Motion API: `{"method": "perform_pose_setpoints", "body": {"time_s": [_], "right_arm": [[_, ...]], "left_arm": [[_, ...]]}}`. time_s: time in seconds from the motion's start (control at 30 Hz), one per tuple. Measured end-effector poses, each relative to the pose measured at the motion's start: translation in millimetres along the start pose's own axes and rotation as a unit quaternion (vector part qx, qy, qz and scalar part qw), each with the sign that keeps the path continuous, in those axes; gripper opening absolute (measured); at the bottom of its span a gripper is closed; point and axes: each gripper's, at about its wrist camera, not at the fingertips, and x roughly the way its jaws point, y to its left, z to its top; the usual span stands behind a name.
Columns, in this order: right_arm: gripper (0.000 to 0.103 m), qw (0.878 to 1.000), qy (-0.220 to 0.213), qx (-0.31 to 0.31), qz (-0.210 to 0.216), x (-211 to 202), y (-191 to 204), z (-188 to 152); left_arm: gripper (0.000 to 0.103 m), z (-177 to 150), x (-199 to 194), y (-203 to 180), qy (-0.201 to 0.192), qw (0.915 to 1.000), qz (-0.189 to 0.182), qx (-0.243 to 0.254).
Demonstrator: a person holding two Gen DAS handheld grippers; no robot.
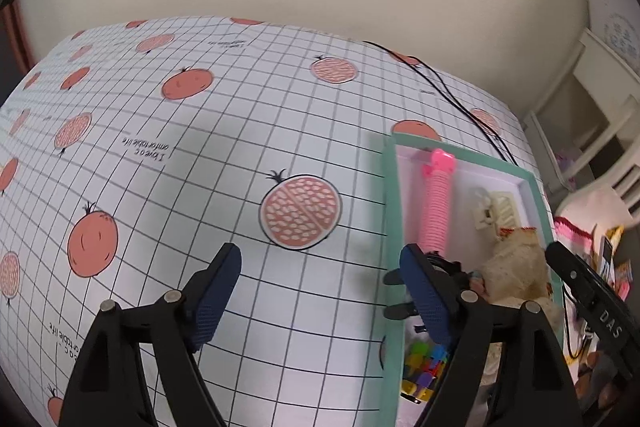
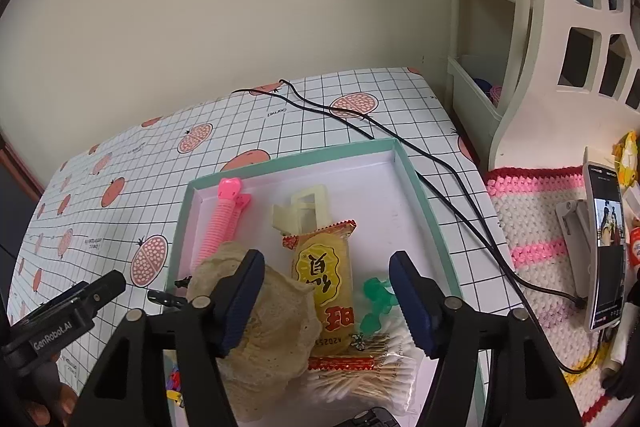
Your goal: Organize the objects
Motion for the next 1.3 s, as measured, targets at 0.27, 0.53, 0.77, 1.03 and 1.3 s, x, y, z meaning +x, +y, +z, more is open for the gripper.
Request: {"method": "perform_pose_setpoints", "body": {"time_s": [0.27, 0.53, 0.77, 1.03, 1.3], "right_arm": [[0.079, 1.000, -0.002, -0.005, -0.002, 0.9, 2.9, 0.6], [0.093, 1.000, -0.002, -0.013, -0.007, 2.7, 7.2, -0.4], [0.101, 1.000, -0.008, -0.009, -0.011, 1.5, 5.2, 0.1], [0.103, 1.000, -0.024, -0.005, -0.014, -2.5, 2.9, 1.2], [0.103, 0.999, -0.038, 0.001, -0.017, -12.5, 6.6, 4.0]], "left_arm": [[0.095, 0.8, 3.7, 9.9, -0.005, 0.9994, 0.028, -0.019], [0.097, 2.2, -1.1, 12.2, -0.021, 0.9990, 0.034, -0.020], [0.097, 4.3, -3.8, 9.8, -0.031, 0.9990, 0.027, -0.015], [0.097, 6.6, -8.6, 8.3, -0.042, 0.9988, 0.025, -0.009], [0.097, 8.8, -13.1, 12.0, -0.045, 0.9986, 0.029, -0.006]]}}
